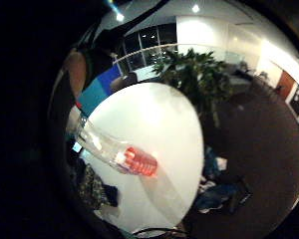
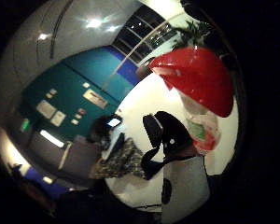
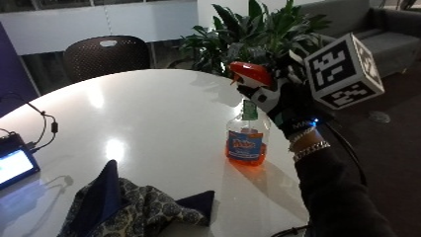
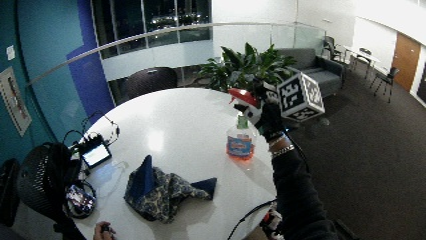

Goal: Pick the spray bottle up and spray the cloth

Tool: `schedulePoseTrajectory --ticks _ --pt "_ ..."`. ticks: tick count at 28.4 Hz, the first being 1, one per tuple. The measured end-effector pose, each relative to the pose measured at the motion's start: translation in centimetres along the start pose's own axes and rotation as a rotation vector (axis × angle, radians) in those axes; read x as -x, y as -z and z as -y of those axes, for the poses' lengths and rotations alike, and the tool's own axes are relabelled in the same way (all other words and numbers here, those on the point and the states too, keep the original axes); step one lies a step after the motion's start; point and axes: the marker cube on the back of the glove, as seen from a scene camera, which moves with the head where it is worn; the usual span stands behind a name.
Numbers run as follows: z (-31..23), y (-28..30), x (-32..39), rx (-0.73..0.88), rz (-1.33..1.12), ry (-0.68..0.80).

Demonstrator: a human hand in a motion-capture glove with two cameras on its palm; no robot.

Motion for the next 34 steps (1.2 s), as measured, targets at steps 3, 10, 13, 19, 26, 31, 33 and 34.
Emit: schedulePoseTrajectory --ticks 3,10,13,19,26,31,33,34 --pt "-1.2 -1.9 -1.0 0.037 0.144 -0.05" --pt "-2.5 -5.1 -0.8 0.009 0.402 -0.088" --pt "-2.5 -6.1 0.2 -0.012 0.434 -0.09" --pt "-2.0 -6.1 0.5 -0.088 0.457 -0.1" --pt "-1.8 -5.7 0.4 -0.267 0.365 -0.08" --pt "-2.1 -5.1 0.6 -0.414 0.28 -0.065" --pt "-2.0 -5.0 0.8 -0.421 0.276 -0.078" --pt "-1.8 -5.0 0.8 -0.417 0.282 -0.084"
